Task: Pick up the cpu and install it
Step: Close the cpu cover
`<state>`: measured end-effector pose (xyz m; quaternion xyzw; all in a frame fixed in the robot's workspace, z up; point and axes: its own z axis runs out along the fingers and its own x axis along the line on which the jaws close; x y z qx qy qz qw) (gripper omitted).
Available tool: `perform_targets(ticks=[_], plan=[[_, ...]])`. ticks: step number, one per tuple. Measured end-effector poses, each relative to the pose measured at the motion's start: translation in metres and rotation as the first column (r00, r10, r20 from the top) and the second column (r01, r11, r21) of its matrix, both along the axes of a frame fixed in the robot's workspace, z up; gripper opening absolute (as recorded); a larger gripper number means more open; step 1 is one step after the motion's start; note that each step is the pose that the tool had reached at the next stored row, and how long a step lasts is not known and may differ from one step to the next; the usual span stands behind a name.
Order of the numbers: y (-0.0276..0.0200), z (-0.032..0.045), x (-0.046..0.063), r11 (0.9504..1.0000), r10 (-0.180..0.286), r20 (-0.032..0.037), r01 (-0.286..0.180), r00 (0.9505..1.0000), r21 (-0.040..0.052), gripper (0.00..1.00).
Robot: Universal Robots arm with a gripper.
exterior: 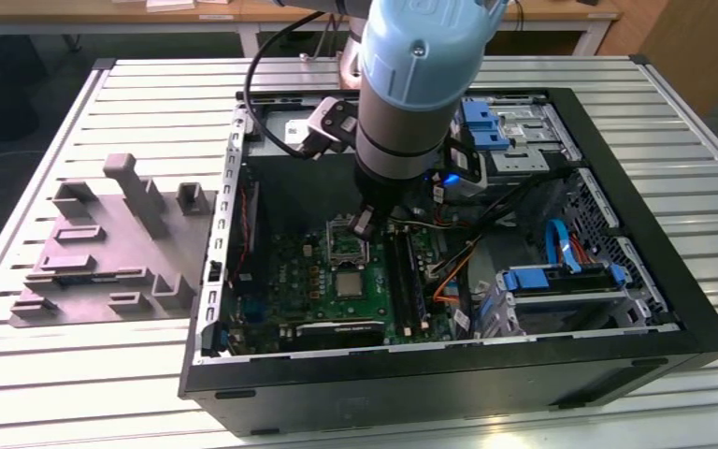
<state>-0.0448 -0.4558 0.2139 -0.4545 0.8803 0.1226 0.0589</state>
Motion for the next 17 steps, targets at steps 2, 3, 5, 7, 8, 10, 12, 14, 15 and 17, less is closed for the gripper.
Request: perform_targets(ticks=[2,3,5,7,8,10,12,14,15,17], plan=[[0.0001,-0.0003,0.0001,1.0,0.0,0.0002,0.0,1.0,0.0008,0.11],[0.0001,-0.0003,0.0001,1.0,0.0,0.0002,0.0,1.0,0.0009,0.11],[0.0004,-0.0005,0.0003,1.0,0.0,0.0002,0.0,1.0,0.001,0.11],[0.0014,-0.0006,0.0006,1.0,0.0,0.0002,0.0,1.0,0.0008,0.11],[0.002,-0.0007,0.0008,1.0,0.0,0.0002,0.0,1.0,0.0008,0.11],[0.003,-0.0012,0.0009,1.0,0.0,0.0002,0.0,1.0,0.0009,0.11],[0.0037,-0.0018,0.0009,1.0,0.0,0.0002,0.0,1.0,0.0011,0.11],[0.0043,-0.0022,0.0009,1.0,0.0,0.0002,0.0,1.0,0.0009,0.11],[0.0046,-0.0024,0.0009,1.0,0.0,0.0001,0.0,1.0,0.0009,0.11],[0.0053,-0.0029,0.0009,1.0,0.0,0.0002,0.0,1.0,0.001,0.11]])
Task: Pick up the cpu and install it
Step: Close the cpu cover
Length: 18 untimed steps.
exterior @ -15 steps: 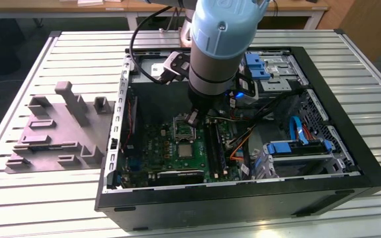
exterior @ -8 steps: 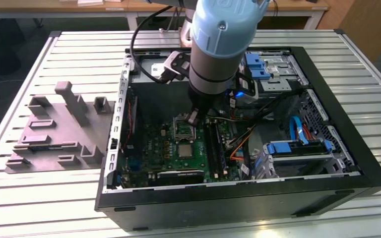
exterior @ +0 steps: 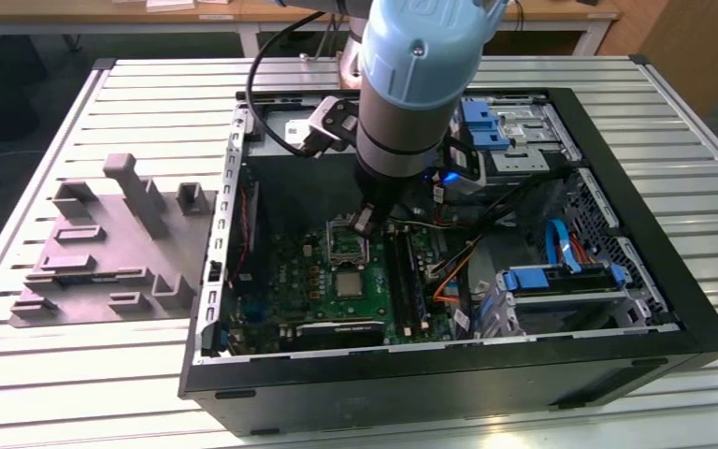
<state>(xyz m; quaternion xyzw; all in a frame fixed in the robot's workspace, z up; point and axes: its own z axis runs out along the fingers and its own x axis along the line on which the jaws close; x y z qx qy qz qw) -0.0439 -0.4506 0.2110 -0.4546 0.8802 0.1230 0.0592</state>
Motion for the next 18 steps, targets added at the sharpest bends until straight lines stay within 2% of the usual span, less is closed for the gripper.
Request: perform_targets(ticks=[18], plan=[[0.0054,-0.0063,0.0,1.0,0.0,0.0,0.0,1.0,0.0,0.11]])
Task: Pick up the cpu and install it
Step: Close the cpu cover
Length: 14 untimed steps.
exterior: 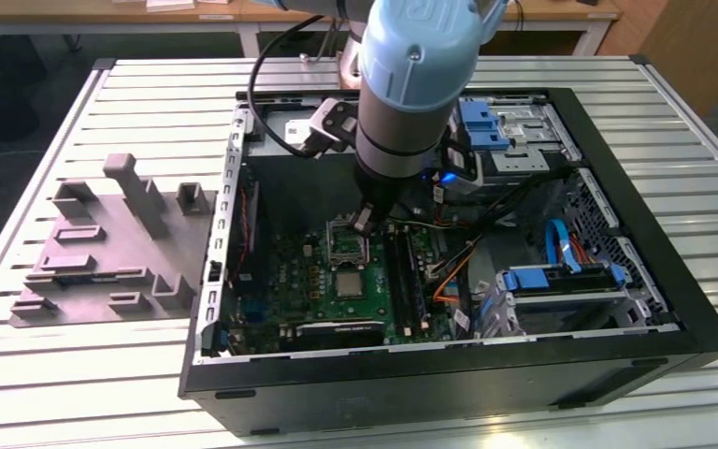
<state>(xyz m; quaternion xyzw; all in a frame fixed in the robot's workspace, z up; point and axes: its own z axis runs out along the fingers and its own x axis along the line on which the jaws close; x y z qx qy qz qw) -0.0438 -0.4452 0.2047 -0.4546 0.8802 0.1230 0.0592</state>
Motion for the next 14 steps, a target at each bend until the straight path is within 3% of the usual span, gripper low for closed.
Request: perform_targets(ticks=[8,9,12,14], plan=[[0.0016,-0.0032,0.0,1.0,0.0,-0.0001,0.0,1.0,0.0,0.11],[0.0019,-0.0032,-0.0001,1.0,0.0,-0.0003,0.0,1.0,-0.0023,0.11],[0.0023,-0.0033,0.0,0.9998,0.0,-0.002,0.0,1.0,-0.0217,0.11],[0.0024,-0.0033,0.0,0.9997,0.001,-0.0033,-0.001,1.0,-0.0255,0.11]])
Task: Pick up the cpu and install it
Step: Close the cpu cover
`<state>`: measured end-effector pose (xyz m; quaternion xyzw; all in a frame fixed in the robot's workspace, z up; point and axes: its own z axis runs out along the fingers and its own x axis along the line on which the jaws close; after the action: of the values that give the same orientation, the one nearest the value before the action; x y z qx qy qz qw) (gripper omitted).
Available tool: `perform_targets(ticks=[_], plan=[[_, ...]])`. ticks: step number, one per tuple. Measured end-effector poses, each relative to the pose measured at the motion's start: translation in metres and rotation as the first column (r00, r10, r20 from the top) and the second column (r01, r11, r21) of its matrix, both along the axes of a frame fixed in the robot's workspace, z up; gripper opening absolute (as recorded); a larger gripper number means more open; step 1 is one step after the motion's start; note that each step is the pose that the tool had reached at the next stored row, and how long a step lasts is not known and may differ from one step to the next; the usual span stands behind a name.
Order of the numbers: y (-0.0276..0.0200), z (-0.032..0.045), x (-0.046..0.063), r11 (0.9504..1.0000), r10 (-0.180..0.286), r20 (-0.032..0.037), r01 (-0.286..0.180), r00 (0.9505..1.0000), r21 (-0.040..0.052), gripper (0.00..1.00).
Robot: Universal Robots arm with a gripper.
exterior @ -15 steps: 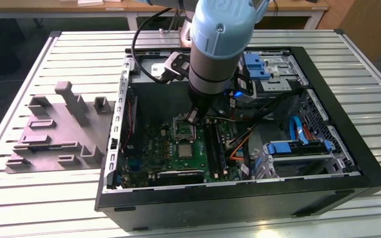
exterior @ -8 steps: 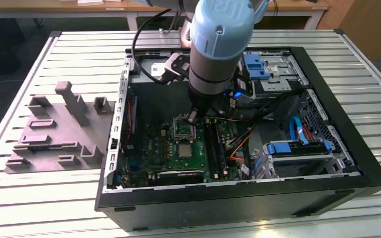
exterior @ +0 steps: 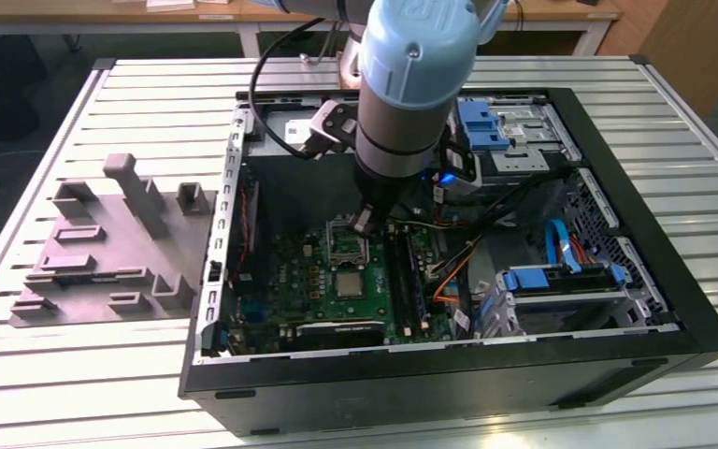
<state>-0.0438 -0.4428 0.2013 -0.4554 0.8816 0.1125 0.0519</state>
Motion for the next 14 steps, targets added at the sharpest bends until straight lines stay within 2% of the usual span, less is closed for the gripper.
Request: perform_targets(ticks=[4,7,14], plan=[[0.0004,0.0015,-0.0001,1.0,0.0,-0.0023,0.0,1.0,-0.001,0.11],[0.0007,0.0035,0.0,1.0,0.0,-0.0033,0.0,1.0,-0.0062,0.11],[0.0015,0.0068,0.0,0.9991,0.0,-0.0051,-0.001,1.0,-0.0419,0.11]])
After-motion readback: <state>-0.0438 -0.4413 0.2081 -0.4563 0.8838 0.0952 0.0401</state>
